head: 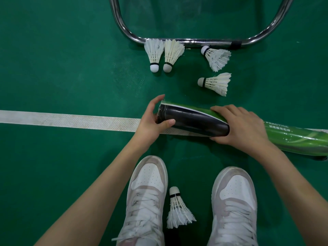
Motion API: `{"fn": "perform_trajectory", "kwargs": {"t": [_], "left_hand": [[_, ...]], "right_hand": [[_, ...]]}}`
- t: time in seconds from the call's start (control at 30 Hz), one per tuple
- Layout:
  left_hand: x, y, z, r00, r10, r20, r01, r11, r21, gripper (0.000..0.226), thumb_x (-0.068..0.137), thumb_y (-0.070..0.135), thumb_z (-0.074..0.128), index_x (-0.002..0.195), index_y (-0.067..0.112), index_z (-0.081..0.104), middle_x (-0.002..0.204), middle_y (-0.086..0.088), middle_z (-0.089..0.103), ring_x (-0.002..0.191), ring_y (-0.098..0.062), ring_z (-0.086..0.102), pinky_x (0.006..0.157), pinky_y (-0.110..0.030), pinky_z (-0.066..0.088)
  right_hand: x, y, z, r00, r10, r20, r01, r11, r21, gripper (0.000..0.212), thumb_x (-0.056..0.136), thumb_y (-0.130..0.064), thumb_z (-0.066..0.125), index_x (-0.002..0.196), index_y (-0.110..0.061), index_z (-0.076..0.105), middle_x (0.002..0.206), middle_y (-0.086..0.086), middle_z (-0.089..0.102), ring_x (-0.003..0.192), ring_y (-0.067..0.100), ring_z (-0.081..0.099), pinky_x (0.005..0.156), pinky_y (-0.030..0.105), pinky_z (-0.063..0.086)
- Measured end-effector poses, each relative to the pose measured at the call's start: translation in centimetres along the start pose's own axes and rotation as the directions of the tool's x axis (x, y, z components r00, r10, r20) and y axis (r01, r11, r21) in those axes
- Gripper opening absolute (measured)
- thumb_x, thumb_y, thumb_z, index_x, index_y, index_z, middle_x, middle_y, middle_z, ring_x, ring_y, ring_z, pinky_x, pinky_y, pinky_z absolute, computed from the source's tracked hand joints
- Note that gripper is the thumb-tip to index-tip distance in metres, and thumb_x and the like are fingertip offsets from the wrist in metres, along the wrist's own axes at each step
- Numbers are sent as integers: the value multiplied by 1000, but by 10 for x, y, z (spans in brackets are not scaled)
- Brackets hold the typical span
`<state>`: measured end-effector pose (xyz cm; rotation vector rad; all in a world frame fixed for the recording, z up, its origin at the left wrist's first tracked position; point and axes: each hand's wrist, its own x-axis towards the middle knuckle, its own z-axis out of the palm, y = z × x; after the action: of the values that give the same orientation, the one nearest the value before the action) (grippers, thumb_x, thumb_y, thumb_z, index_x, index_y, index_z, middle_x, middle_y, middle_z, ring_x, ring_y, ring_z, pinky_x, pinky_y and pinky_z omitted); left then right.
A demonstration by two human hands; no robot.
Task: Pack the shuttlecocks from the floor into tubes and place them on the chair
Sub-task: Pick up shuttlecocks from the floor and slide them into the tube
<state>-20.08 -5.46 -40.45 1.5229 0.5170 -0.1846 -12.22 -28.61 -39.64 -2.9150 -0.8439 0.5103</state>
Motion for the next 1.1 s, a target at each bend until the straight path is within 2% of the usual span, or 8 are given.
{"fn": "perform_trajectory", "kwargs": {"t": [0.27,0.43,0.57,0.7,0.87,0.93,1.0,1.1], "left_hand": [[5,-1,-8,996,2,93,-7,999,52,74,85,5,68,142,35,32,134,-8,55,105,-10,64,97,-25,48],[7,-4,-7,999,-35,15,32,988,149,97,76,15,79,147,38,17,139,-5,51,117,-10,58,107,-34,41],[12,-1,-6,999,-21,47,10,976,216,96,79,12,75,149,38,14,149,14,30,130,6,31,106,-12,25],[12,4,-6,994,-28,101,4,974,228,92,84,12,71,151,37,12,144,23,22,129,14,17,105,-10,17],[4,5,-2,997,12,80,-29,978,209,87,84,9,70,151,30,18,139,18,31,116,21,28,90,8,24],[-5,2,0,998,17,68,-30,980,196,80,85,10,69,148,31,23,131,13,48,109,10,49,96,-6,35],[-19,0,2,998,47,48,-55,983,176,73,86,8,67,143,34,29,102,6,65,91,-3,62,93,-19,45],[-45,3,-1,996,77,34,-81,984,158,64,86,5,66,135,32,34,95,-1,65,92,-9,64,91,-19,48]], "right_hand": [[3,1,-1,1000,-12,7,12,1000,9,82,61,-61,68,132,-36,37,119,-6,52,106,21,50,78,33,39],[2,1,-1,1000,-14,-4,14,1000,12,81,61,-62,68,132,-37,38,119,-7,53,105,20,51,76,32,39],[2,2,-1,1000,-24,2,24,1000,5,81,61,-62,68,132,-37,38,119,-8,53,106,20,51,76,32,39],[3,2,-3,999,-40,0,40,999,3,83,60,-62,69,132,-36,39,118,-7,54,105,20,52,76,33,41],[-5,6,-6,994,-96,-54,95,995,-7,84,53,-56,77,128,-29,49,110,-3,61,95,24,58,72,36,45],[-11,11,-12,990,-107,-94,104,994,-28,85,50,-55,80,126,-27,53,107,-1,64,89,25,61,68,35,48],[-21,16,-17,989,-99,-111,95,995,-39,85,49,-54,81,125,-26,54,106,0,64,87,26,61,67,35,49],[-37,22,-20,990,-97,-98,96,995,-19,87,50,-53,81,128,-27,51,110,2,64,89,28,61,72,38,49]]}}
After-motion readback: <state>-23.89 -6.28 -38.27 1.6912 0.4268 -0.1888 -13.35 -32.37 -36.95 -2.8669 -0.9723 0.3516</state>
